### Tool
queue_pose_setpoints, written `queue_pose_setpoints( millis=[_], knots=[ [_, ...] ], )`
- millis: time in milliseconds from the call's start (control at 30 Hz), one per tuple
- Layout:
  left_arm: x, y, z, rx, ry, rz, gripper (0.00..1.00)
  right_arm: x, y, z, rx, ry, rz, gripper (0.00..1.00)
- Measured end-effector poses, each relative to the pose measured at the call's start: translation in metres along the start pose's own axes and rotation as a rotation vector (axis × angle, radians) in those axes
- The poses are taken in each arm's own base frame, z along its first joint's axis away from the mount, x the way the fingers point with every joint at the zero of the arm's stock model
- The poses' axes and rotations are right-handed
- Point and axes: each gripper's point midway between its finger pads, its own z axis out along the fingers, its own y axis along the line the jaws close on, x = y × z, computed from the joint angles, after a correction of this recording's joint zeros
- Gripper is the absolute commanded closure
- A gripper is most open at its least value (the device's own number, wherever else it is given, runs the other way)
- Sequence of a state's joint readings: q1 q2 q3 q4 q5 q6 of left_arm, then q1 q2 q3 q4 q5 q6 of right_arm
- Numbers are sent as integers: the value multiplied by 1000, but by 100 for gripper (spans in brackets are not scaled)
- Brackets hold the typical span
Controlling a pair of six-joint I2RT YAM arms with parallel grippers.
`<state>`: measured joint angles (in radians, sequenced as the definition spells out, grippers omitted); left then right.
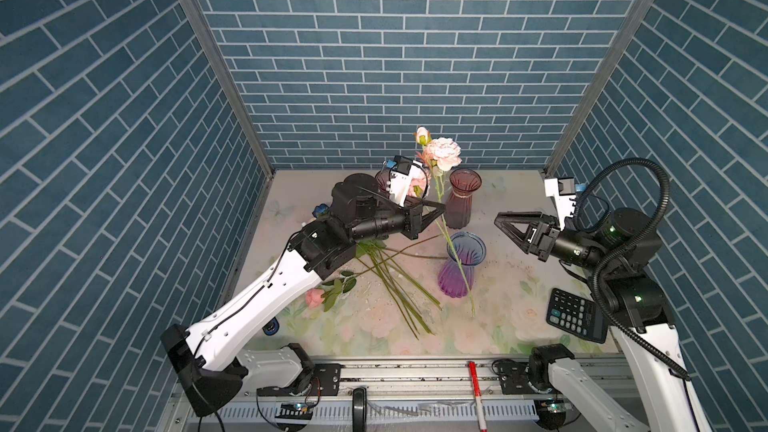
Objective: Arrange the flowers into the vase
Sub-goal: 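Raise the carnations toward the right gripper while the right gripper grasps the stems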
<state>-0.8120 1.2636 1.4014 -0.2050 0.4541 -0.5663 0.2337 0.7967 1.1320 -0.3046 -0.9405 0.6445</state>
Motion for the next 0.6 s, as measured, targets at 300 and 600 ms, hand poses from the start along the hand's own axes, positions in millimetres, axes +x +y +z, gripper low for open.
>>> queue_pose_setpoints(
  millis=[300,600],
  knots=[
    [13,-10,16,26,32,-40,100,45,-2,49,-78,217,53,71],
    [16,-20,29,43,46,-54,96,66,3,74,-76,287,28,100]
  ],
)
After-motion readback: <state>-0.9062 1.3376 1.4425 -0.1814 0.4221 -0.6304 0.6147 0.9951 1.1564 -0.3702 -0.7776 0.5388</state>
